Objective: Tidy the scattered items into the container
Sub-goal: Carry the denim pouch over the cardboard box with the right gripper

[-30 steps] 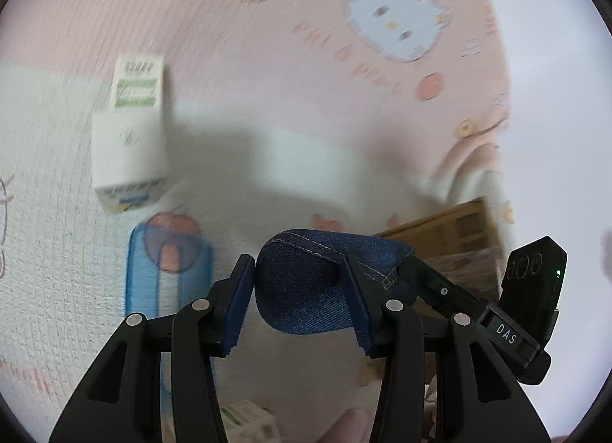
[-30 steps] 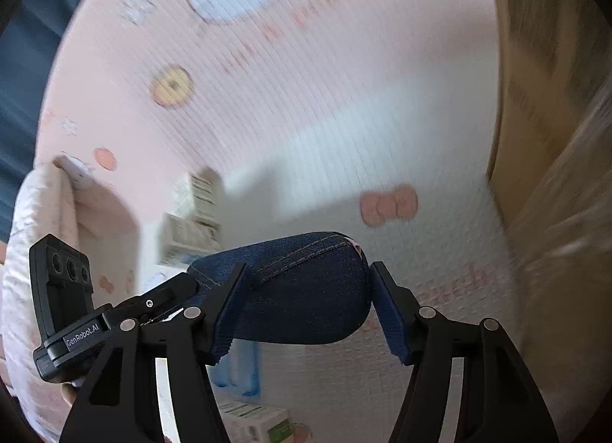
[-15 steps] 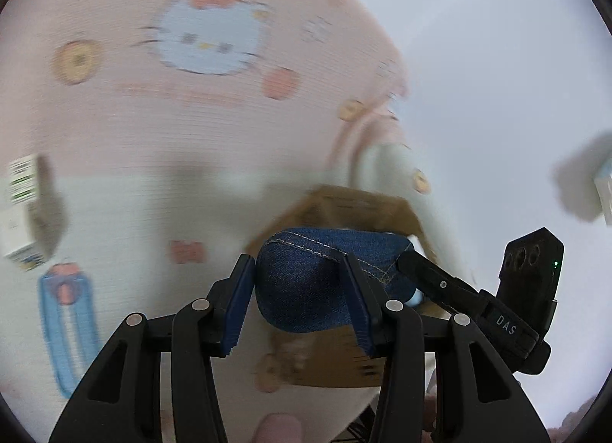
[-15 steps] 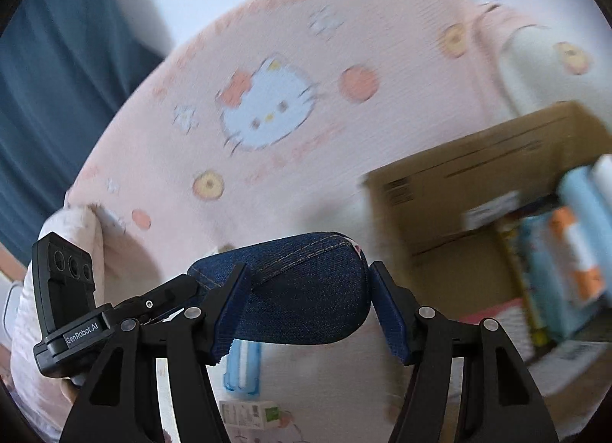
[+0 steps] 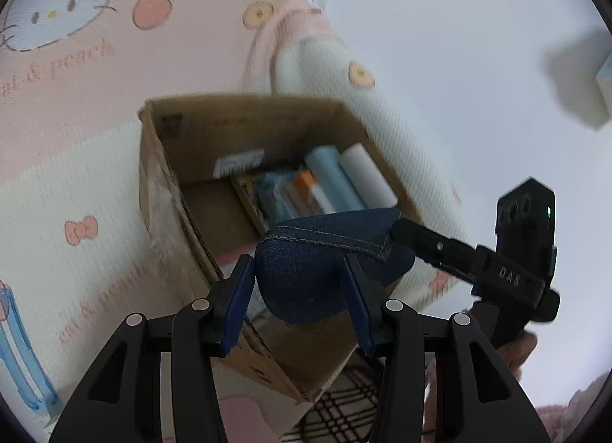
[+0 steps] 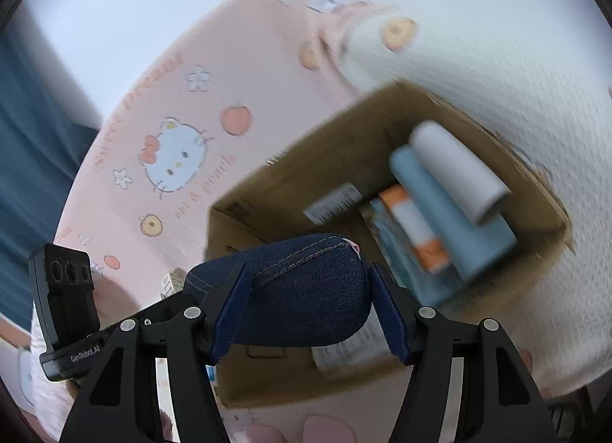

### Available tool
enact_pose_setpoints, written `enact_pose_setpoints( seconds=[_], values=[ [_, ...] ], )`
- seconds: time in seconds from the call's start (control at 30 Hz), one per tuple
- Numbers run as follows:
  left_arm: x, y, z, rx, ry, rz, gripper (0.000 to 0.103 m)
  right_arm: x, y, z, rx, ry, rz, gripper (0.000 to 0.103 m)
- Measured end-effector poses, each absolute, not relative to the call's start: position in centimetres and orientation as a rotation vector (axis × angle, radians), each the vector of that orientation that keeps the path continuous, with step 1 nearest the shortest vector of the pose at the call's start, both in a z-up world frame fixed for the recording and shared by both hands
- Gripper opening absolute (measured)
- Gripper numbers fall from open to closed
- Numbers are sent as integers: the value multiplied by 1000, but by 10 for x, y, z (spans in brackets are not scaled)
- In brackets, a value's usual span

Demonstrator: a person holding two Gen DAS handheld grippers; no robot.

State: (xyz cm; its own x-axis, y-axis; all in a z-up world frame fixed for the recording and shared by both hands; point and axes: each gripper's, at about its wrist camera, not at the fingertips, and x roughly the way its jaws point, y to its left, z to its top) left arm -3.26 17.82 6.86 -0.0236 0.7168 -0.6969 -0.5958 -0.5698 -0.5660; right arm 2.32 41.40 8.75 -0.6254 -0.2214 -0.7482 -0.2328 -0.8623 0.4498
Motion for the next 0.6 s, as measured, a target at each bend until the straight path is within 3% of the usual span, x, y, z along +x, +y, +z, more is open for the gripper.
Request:
enact_pose_setpoints(
  seconds=[0.13, 0.4, 0.6],
  values=[
    [-25, 179, 61, -1343, -90, 1728, 50, 27, 424, 73, -1458, 884, 2666, 61],
    [-26, 189, 56, -1415, -49, 1687, 50, 18, 425, 68, -1612, 820, 2649, 62],
    [-29, 182, 70, -1388, -73, 1673, 50, 12, 419, 83, -1728, 517, 2593, 62]
  ],
)
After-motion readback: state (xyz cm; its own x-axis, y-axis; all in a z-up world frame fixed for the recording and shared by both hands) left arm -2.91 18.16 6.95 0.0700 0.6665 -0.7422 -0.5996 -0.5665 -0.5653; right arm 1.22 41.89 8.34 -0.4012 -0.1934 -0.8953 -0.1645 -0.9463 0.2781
